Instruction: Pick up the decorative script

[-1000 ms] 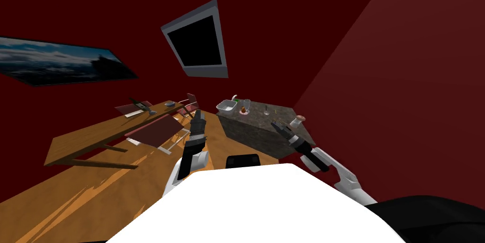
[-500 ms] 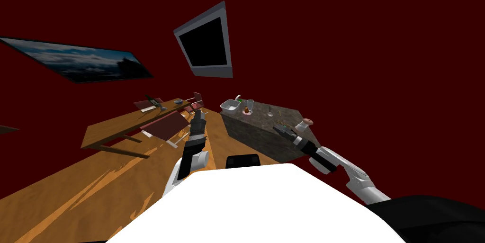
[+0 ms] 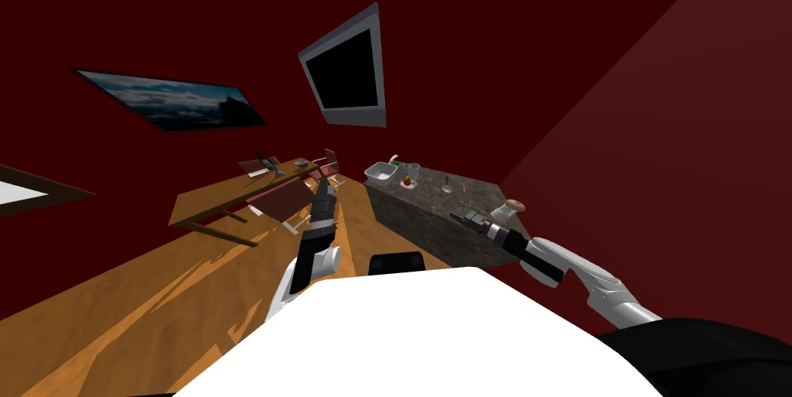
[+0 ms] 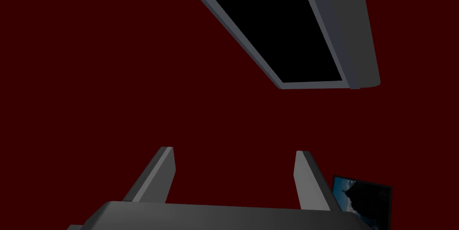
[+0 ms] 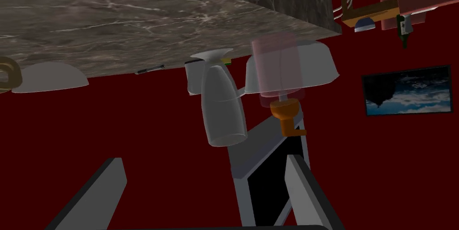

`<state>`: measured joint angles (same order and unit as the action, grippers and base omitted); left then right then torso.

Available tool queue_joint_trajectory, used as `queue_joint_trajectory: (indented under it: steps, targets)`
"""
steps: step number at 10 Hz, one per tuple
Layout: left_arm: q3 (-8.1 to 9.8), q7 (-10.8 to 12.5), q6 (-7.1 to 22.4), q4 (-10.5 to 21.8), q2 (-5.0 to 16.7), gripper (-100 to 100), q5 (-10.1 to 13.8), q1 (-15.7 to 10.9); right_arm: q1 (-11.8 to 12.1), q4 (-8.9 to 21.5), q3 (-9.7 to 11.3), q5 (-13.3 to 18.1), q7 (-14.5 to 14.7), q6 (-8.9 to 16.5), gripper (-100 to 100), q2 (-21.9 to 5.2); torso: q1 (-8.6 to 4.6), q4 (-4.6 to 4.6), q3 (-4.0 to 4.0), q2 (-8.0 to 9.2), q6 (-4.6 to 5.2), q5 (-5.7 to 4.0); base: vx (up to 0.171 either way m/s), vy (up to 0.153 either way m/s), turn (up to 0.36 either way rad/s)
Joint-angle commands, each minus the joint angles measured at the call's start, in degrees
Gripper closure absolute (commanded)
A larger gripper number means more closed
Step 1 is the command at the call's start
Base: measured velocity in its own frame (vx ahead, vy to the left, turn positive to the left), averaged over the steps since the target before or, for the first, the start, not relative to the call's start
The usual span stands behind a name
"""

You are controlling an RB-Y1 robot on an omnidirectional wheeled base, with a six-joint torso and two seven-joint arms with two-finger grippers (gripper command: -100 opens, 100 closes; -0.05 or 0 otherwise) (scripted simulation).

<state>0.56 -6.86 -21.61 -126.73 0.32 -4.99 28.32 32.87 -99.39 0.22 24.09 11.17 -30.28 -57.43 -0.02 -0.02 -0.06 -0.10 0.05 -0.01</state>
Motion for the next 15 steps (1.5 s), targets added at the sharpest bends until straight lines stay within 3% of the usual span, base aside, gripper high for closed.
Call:
queue_joint_trajectory:
  steps: [1, 4, 8, 9, 10, 11, 14, 15]
  targets:
    - [0.00, 0.0, 0.0, 0.0, 0.0, 0, 0.0, 0.0, 0.1, 2.4, 0.5, 2.1, 0.8, -0.4, -100, -2.9, 0.00, 0.00, 0.00, 0.00, 0.00, 0.00, 0.015, 0.002, 0.170]
    - [0.00, 0.0, 0.0, 0.0, 0.0, 0, 0.0, 0.0, 0.4, 4.0, 0.9, 3.9, 1.5, -0.5, -100, -6.5, 0.00, -0.01, -0.02, -0.03, -0.03, 0.00, 0.016, -0.001, 0.087]
    - [0.00, 0.0, 0.0, 0.0, 0.0, 0, 0.0, 0.0, 1.2, 8.4, 2.2, 9.3, 3.4, -0.8, -100, -13.8, 0.02, -0.01, -0.04, -0.06, 0.02, 0.01, 0.027, 0.001, 0.126]
    - [0.00, 0.0, 0.0, 0.0, 0.0, 0, 0.0, 0.0, 1.2, 8.4, 2.2, 9.3, 3.4, -0.8, -100, -14.1, 0.03, -0.01, -0.03, -0.06, -0.01, 0.01, 0.020, -0.005, 0.050]
    - [0.00, 0.0, 0.0, 0.0, 0.0, 0, 0.0, 0.0, 1.3, 9.7, 2.6, 11.0, 4.1, -0.9, -100, -16.4, 0.01, -0.01, -0.03, -0.04, 0.01, -0.01, 0.024, 0.002, 0.102]
    - [0.00, 0.0, 0.0, 0.0, 0.0, 0, 0.0, 0.0, 1.3, 9.7, 2.6, 11.0, 4.1, -0.9, -100, -16.4, 0.03, -0.01, -0.03, -0.05, 0.00, 0.01, 0.022, -0.002, 0.064]
    - [0.00, 0.0, 0.0, 0.0, 0.0, 0, 0.0, 0.0, 1.8, 13.1, 3.7, 15.8, 6.0, -1.0, -100, -21.8, 0.03, -0.03, -0.07, -0.13, -0.02, 0.00, 0.041, -0.003, 0.122]
    - [0.00, 0.0, 0.0, 0.0, 0.0, 0, 0.0, 0.0, 1.8, 13.1, 3.7, 15.8, 6.0, -1.0, -100, -22.2, 0.00, -0.03, -0.09, -0.16, 0.00, 0.00, 0.037, -0.007, 0.026]
